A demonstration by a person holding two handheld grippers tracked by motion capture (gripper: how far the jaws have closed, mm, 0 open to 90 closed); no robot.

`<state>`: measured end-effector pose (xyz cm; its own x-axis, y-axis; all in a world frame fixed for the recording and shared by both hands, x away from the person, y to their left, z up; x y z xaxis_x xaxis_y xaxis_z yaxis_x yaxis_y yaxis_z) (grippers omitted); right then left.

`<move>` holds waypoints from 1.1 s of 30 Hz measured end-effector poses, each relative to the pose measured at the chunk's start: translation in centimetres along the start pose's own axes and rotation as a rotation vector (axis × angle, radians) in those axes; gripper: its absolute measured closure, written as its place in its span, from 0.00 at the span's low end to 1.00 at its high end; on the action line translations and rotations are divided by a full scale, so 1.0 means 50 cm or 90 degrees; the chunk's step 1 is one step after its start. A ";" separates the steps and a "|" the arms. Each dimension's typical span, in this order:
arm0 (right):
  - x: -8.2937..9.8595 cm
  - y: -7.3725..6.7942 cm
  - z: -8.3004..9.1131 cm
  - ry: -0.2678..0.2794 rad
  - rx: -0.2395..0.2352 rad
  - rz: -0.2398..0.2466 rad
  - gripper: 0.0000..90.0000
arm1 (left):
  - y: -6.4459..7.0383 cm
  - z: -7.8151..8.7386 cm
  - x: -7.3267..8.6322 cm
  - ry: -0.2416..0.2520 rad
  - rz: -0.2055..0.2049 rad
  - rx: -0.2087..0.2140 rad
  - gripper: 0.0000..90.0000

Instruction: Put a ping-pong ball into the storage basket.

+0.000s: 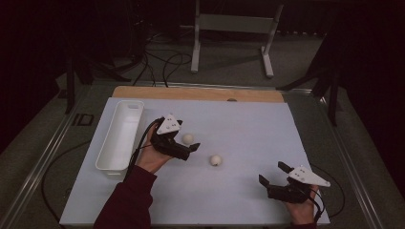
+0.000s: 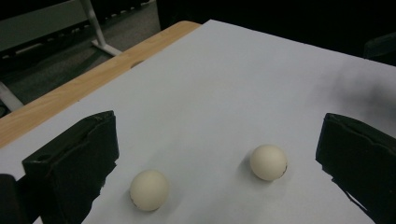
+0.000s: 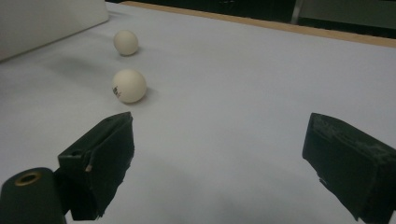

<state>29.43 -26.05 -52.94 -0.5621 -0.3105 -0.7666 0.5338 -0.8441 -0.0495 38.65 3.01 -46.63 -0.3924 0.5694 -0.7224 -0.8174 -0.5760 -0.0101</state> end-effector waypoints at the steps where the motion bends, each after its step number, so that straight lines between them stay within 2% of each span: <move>1: 0.000 0.000 0.000 0.000 0.000 0.000 0.10 | 0.001 -0.001 0.000 -0.003 -0.004 0.002 0.00; 16: 0.000 0.000 -0.001 -0.001 -0.001 0.002 0.10 | 0.018 -0.027 -0.015 -0.010 -0.022 0.021 0.00; 22: 0.000 -0.001 -0.002 -0.001 -0.002 0.002 0.10 | 0.020 -0.043 -0.013 -0.019 -0.021 0.029 0.00; 33: 0.000 0.000 -0.001 -0.001 -0.001 0.002 0.10 | 0.034 -0.074 -0.017 -0.032 -0.033 0.039 0.00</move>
<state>29.46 -26.03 -52.96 -0.5611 -0.3134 -0.7661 0.5366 -0.8425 -0.0483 39.16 -0.61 -48.62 -0.3677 0.6273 -0.6865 -0.8611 -0.5084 -0.0033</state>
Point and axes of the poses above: each handheld gripper's, and its own axes: z roughly backward along the jaws, x roughly out of its underside, y roughly to its right, the point moved 9 cm from there along -z, roughly forward along the jaws, and after that the axes turned 15 degrees about -y, right-handed, at the moved point
